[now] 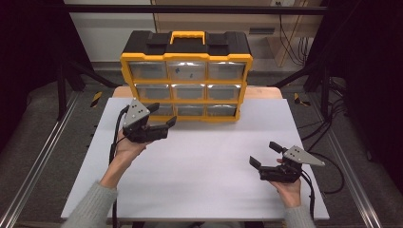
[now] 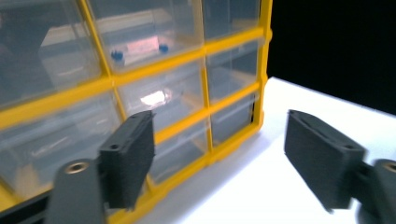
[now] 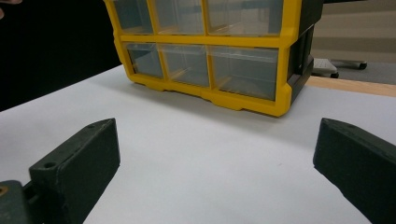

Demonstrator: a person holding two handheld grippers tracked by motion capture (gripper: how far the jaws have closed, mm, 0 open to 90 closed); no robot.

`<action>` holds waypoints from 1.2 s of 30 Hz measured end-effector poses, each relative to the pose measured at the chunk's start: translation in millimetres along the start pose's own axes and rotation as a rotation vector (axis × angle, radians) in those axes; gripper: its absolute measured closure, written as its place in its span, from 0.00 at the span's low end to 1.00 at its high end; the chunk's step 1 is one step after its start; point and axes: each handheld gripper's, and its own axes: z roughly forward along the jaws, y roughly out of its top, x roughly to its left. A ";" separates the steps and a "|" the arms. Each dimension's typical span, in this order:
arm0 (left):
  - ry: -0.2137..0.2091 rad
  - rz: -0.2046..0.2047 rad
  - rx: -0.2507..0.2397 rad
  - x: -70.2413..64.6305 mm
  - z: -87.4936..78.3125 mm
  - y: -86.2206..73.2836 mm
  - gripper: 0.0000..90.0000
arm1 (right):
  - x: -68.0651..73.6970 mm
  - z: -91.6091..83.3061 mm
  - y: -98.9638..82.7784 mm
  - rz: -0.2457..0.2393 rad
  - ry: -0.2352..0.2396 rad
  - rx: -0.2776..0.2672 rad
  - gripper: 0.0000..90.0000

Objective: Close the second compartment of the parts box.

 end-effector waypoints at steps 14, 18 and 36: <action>-0.002 -0.057 0.016 -6.2 -28.7 -46.3 0.04 | 0.2 0.6 -0.3 0.003 -0.006 0.005 0.01; -0.004 -0.065 0.017 -6.5 -35.4 -61.7 0.03 | 0.3 0.3 -0.3 0.003 -0.003 0.004 0.01; 0.025 -0.121 0.012 3.7 -56.5 -107.4 0.02 | -0.4 -0.2 -0.4 0.001 -0.004 0.005 0.01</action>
